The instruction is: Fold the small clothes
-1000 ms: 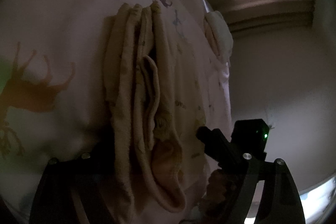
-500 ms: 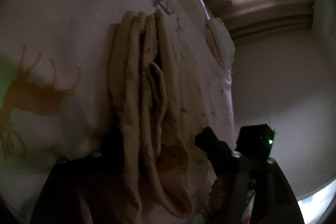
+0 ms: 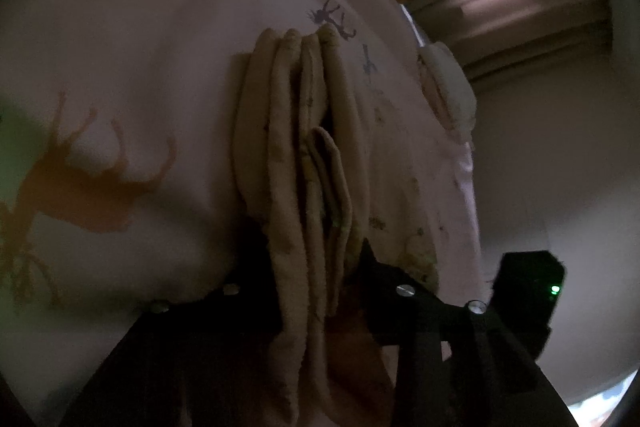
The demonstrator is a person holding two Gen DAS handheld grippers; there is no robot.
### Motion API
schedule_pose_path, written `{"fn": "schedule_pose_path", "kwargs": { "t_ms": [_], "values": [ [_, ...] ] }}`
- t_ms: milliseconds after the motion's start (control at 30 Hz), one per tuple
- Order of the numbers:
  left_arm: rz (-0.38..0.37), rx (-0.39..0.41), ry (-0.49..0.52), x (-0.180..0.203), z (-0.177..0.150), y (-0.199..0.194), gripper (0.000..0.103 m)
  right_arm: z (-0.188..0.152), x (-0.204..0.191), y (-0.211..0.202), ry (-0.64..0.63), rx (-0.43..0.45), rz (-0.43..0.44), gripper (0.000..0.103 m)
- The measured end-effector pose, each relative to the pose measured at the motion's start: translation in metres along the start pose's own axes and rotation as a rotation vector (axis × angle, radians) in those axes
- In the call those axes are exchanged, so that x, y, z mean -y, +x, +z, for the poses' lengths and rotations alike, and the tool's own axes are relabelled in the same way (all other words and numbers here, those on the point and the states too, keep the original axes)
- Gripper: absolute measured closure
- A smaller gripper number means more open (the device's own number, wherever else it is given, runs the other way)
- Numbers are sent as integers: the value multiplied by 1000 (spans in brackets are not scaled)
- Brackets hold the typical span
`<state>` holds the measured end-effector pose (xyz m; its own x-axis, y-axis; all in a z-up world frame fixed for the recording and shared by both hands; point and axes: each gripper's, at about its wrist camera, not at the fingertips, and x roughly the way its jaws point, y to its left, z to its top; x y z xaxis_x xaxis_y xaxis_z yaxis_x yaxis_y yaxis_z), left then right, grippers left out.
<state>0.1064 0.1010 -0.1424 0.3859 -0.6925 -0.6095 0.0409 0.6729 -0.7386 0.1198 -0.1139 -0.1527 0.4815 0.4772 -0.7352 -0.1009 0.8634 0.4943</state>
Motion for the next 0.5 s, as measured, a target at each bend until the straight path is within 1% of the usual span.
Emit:
{"fn": "schedule_pose_path", "kwargs": {
  "t_ms": [67,300,500],
  "values": [
    [6,7,0,-1,0,1,70,0,-3,2,-33,4,-29,62],
    [8,21,2,-2,0,4,70,-1,6,3,-9,30,2,64],
    [27,41,9,2,1,9,70,-4,1,2,-22,35,-21,64]
  ]
}}
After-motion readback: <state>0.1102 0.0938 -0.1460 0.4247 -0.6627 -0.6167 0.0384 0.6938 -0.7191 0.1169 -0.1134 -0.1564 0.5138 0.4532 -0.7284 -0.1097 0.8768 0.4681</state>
